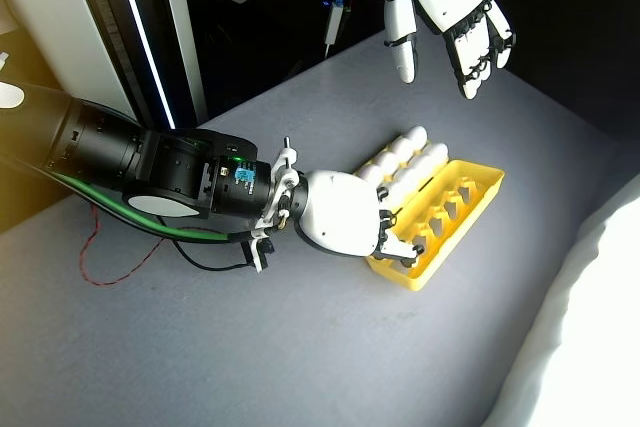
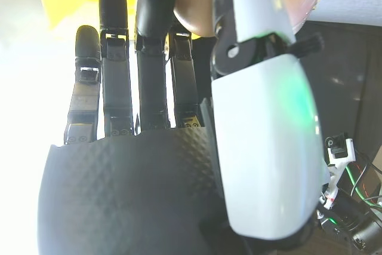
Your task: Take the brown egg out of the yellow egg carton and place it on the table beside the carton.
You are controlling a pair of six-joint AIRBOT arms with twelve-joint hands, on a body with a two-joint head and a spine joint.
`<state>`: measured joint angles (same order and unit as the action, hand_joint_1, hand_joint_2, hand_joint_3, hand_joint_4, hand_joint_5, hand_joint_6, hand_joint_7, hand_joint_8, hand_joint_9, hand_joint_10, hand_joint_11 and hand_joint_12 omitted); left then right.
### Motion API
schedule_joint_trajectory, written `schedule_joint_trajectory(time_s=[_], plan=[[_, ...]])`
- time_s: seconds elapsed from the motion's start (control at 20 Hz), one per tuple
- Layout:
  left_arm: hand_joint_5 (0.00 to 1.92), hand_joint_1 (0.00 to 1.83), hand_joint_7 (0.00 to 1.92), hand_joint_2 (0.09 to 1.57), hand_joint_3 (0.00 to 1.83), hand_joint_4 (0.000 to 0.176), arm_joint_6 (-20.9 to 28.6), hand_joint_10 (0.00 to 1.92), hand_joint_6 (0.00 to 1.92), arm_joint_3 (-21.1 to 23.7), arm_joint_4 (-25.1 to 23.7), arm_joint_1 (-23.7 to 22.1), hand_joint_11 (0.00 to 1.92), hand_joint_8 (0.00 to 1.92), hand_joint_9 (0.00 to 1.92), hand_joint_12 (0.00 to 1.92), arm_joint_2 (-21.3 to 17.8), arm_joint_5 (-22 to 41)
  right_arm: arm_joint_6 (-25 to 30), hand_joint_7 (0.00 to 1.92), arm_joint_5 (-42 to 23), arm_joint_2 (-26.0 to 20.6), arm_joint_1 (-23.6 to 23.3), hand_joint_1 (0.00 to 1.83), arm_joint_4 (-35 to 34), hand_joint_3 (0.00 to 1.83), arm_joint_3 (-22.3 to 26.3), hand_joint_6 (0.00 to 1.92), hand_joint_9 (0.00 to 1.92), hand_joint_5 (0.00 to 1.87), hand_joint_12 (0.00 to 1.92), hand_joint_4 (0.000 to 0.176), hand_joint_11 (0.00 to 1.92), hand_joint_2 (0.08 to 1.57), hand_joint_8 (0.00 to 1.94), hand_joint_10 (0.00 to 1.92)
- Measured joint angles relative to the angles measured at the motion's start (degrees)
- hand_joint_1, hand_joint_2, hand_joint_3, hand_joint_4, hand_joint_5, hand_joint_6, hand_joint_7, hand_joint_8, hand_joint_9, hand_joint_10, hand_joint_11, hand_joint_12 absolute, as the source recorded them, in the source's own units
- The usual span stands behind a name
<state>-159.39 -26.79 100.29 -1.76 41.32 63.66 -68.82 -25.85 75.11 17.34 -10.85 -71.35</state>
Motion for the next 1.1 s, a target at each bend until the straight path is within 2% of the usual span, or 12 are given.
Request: schedule_joint_trajectory(time_s=[0.15,0.25,0.35,0.4,0.45,0.5,0.55,0.6,0.75,0.95,1.0,1.1], plan=[[0.38,0.00,0.49,1.31,0.00,0.000,0.00,0.00,0.00,0.00,0.00,-0.07,0.00,0.00,0.50,0.74,0.00,-0.02,-0.04,1.02,0.04,0.00,-0.07,1.23,0.20,0.00,0.00,0.98,0.67,0.91,1.01,0.000,0.00,1.13,1.09,0.79],[0.42,0.00,0.52,1.31,0.00,0.000,0.00,0.00,0.01,0.00,0.00,-0.07,0.00,0.00,0.52,0.77,0.00,-0.02,0.02,1.03,0.22,-0.17,-0.39,1.23,0.28,0.00,0.02,1.05,0.66,0.88,0.91,0.000,0.00,1.13,1.05,0.76],[0.43,0.00,0.53,1.31,0.00,0.000,-0.04,0.01,0.01,0.00,-0.04,-0.26,0.00,0.00,0.53,0.79,0.00,-0.02,0.48,1.03,0.20,-0.79,-1.16,1.24,0.39,0.00,0.20,1.01,0.69,0.90,0.98,0.000,0.00,1.12,1.05,0.73],[0.41,0.00,0.51,1.31,0.00,0.000,-0.02,0.00,0.00,0.00,-0.11,-0.26,0.00,0.00,0.51,0.73,0.00,0.00,0.52,1.03,0.02,-1.16,-1.77,1.24,0.37,0.00,0.28,1.03,0.69,0.89,0.94,0.000,0.00,1.13,1.05,0.73],[0.42,0.00,0.51,1.32,0.00,0.000,-0.02,0.01,0.00,0.00,-0.02,-0.26,0.00,0.00,0.51,0.73,0.00,-0.02,0.59,1.02,-0.20,-1.53,-2.19,1.24,0.52,0.00,0.48,1.09,0.68,0.83,0.76,0.000,0.00,1.14,1.08,0.76],[0.41,0.00,0.52,1.32,0.00,0.000,-0.02,0.01,0.00,0.00,0.02,-0.26,0.00,0.00,0.51,0.76,0.00,-0.04,0.61,0.96,-0.70,-2.16,-2.54,1.33,1.42,0.01,0.85,1.06,0.62,0.85,0.73,0.000,0.00,1.17,1.25,1.26],[0.41,0.00,0.52,1.32,0.00,0.000,-0.04,0.01,0.00,0.00,0.02,-0.24,0.00,0.00,0.51,0.76,0.00,0.00,0.63,0.96,-0.90,-2.60,-2.67,1.33,1.68,0.01,1.25,1.06,0.62,0.85,0.73,0.000,0.00,1.17,1.25,1.26],[0.42,0.00,0.53,1.32,0.00,0.000,-0.02,0.01,0.00,0.00,0.00,-0.26,0.00,0.01,0.52,0.78,0.00,0.00,0.63,0.93,-0.92,-3.28,-3.17,1.35,2.14,0.00,2.03,1.06,0.63,0.84,0.66,0.000,0.00,1.19,1.30,1.41],[0.43,0.00,0.54,1.32,0.00,0.000,-0.02,0.00,0.00,0.00,0.00,-0.26,0.00,0.00,0.52,0.80,0.00,-0.04,0.76,0.98,-0.33,-4.26,-3.89,1.36,2.89,0.00,2.71,0.99,0.72,0.88,0.78,0.000,0.00,1.16,1.20,1.36],[0.41,0.00,0.51,1.32,0.00,0.000,-0.07,0.00,0.00,0.00,0.04,-0.33,0.00,0.00,0.51,0.77,0.02,0.09,0.98,0.98,1.97,-6.49,-3.89,1.36,2.95,0.00,2.75,0.96,0.72,0.90,0.90,0.000,0.00,1.16,1.21,1.34],[0.43,0.00,0.53,1.33,0.00,0.000,-0.17,0.00,0.00,0.00,0.07,-0.35,0.00,0.00,0.52,0.75,0.02,0.02,0.98,0.93,2.71,-7.34,-3.89,1.35,2.78,0.00,2.78,1.01,0.68,0.86,0.91,0.000,0.00,1.18,1.30,1.40],[0.42,0.00,0.53,1.32,0.00,0.000,-0.24,0.01,0.00,0.00,0.07,-0.35,0.00,0.01,0.52,0.77,0.02,0.04,0.98,0.95,3.67,-7.91,-3.82,1.36,2.78,0.00,2.75,0.99,0.69,0.87,0.95,0.000,0.00,1.17,1.26,1.40]])
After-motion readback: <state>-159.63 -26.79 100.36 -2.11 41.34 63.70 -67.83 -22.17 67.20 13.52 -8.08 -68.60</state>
